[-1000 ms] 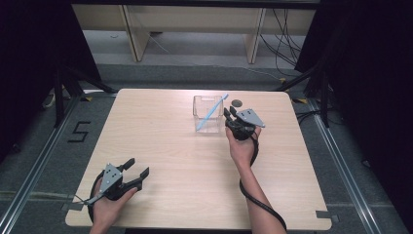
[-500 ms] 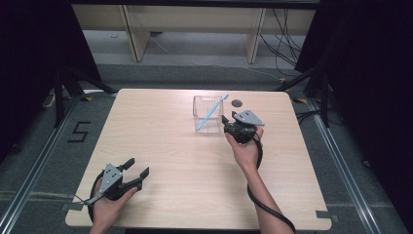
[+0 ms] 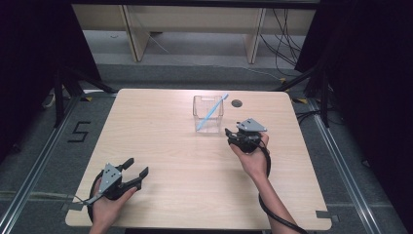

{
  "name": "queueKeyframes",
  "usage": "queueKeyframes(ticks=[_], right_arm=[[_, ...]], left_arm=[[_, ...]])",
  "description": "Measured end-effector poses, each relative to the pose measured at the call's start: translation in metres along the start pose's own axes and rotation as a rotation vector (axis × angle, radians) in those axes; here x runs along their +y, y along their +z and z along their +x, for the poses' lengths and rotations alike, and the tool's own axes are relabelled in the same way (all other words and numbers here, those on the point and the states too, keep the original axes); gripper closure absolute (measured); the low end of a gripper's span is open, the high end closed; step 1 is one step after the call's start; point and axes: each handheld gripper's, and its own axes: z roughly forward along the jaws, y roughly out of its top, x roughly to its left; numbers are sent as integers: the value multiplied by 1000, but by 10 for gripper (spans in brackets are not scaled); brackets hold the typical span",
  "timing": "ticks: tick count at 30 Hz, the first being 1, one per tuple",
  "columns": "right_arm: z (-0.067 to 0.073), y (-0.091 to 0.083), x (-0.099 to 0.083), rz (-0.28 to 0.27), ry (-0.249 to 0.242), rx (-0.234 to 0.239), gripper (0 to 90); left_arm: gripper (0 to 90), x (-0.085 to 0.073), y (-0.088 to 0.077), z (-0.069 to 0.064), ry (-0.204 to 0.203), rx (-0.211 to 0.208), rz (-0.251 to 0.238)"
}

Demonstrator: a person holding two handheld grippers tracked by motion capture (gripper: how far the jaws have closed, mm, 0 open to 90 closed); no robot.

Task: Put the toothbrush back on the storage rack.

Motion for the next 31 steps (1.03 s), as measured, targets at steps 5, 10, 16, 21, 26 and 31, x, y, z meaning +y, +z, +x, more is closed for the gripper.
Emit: queueKeyframes(ticks=[5, 10, 16, 21, 26, 31], right_arm=[[-2, -7, -12, 26, -1, 7, 455], [-3, -16, -19, 36, -8, 5, 435], [-5, -30, -33, 56, -6, 3, 429], [-8, -44, -45, 41, -6, -4, 418], [-3, -57, -57, 53, 35, 14, 406], [3, -63, -65, 59, 57, 34, 396]], left_arm=[[322, 0, 0, 0, -1, 2, 0], [322, 0, -1, 0, 3, 4, 0], [324, 0, -1, 0, -2, 12, 1], [324, -1, -1, 0, 0, 12, 5], [323, -1, -1, -1, 4, 10, 4], [323, -1, -1, -1, 4, 9, 6]])
